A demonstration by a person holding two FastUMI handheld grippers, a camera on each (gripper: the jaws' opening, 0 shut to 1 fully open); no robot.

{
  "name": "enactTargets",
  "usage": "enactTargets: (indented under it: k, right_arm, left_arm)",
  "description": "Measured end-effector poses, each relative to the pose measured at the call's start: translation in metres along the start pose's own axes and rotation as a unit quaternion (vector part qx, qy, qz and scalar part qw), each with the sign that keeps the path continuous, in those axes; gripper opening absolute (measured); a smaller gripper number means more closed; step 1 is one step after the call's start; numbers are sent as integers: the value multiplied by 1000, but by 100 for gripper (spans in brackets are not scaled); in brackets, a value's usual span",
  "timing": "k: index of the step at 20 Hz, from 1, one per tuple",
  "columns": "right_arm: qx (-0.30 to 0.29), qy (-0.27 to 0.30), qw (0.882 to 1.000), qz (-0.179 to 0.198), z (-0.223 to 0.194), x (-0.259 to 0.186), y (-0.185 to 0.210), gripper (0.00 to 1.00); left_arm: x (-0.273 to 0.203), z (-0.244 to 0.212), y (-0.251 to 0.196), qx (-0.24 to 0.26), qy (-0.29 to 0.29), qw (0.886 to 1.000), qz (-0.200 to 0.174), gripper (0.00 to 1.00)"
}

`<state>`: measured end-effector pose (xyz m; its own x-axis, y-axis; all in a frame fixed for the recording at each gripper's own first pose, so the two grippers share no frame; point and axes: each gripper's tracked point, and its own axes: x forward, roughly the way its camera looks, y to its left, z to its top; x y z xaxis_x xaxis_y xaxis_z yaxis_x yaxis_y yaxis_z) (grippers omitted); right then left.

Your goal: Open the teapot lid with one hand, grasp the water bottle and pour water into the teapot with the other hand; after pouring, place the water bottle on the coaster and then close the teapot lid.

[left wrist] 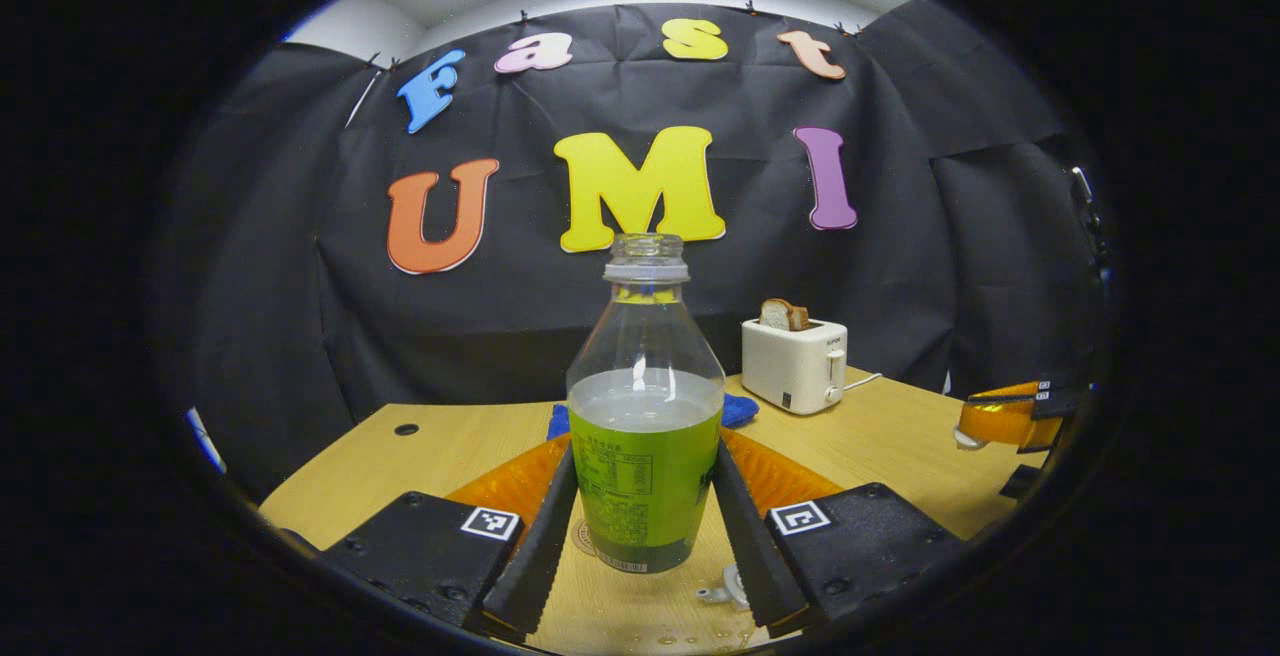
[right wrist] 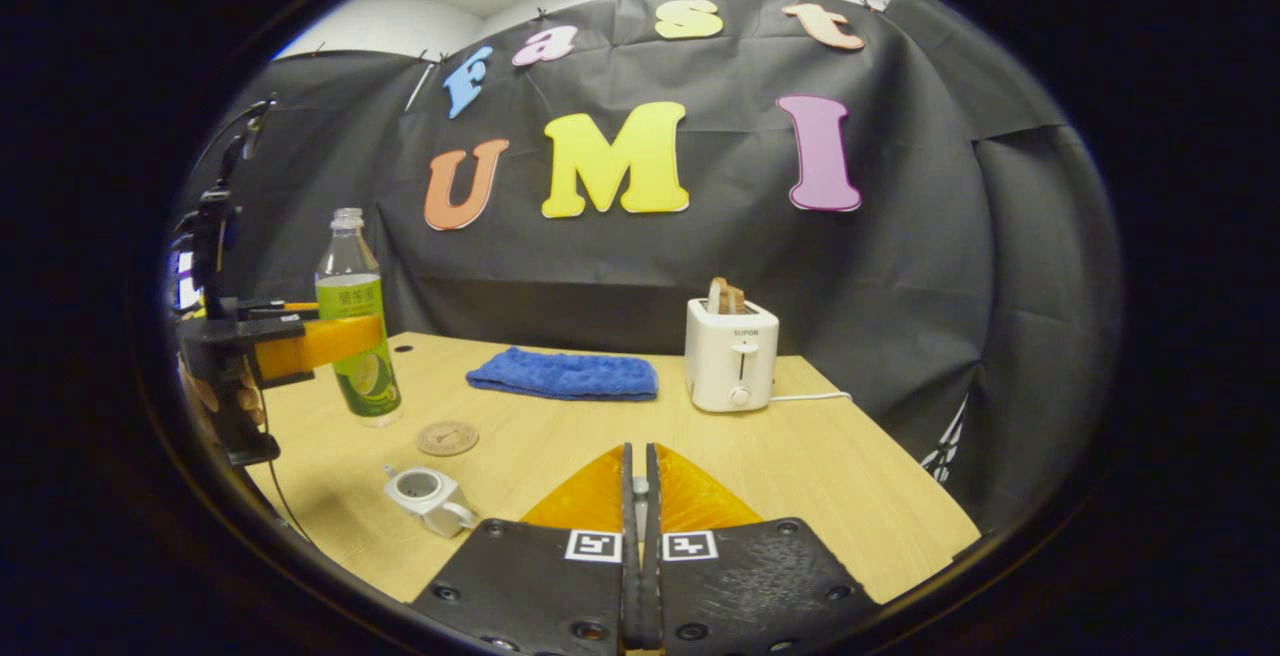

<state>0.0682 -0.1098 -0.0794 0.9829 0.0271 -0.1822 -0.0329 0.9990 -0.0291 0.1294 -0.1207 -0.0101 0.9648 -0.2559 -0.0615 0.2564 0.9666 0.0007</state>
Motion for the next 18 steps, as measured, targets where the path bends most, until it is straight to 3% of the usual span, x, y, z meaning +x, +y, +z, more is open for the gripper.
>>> enactTargets:
  k: [3,10,14,18]
  right_arm:
    - [-2,3,1000,2,-2,3,0,0]
    - [-4,18,1000,-4,-14,10,-5,0]
    - [-6,28,1000,-3,-20,17,-4,0]
    - [-16,38,999,1,-28,20,2,0]
  left_arm:
    - [23,-5,20,-23,11,999,22,76]
    - [71,-62,33,-98,45,994,30,77]
    - [85,-84,44,-87,57,994,46,77]
    - [88,-85,43,-78,43,995,39,77]
